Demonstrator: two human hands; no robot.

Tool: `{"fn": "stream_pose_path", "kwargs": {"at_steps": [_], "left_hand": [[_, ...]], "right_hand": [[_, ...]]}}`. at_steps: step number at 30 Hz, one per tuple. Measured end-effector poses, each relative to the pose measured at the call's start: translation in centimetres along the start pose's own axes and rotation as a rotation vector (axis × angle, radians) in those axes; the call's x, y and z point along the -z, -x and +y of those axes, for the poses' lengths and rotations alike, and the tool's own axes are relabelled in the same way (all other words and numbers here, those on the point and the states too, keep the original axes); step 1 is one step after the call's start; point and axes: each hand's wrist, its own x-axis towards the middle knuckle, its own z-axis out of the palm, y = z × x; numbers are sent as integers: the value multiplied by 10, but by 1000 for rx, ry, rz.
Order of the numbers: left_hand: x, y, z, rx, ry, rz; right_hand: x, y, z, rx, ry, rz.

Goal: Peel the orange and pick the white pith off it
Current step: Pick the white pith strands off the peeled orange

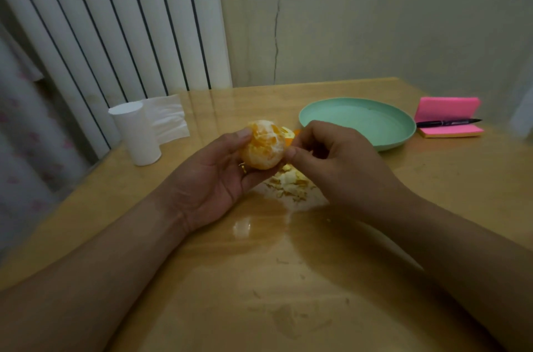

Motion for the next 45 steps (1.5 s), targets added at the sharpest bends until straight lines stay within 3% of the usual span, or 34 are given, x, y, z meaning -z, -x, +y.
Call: {"fn": "stream_pose_path", "kwargs": {"at_steps": [12,24,32,45], "left_hand": [[2,-5,-5,-129,-172,104],[-12,-5,-12,-204,-259,177],[-11,-4,-7,-194,-202,181],[-14,-4,-10,-274,-306,232]], "right_hand": [[-2,3,-9,-340,-408,-127],[-7,7,-7,-320,-315,-55],[-5,4,-6,-287,-380,-105],[-3,4,-3,-234,-301,-87]]}}
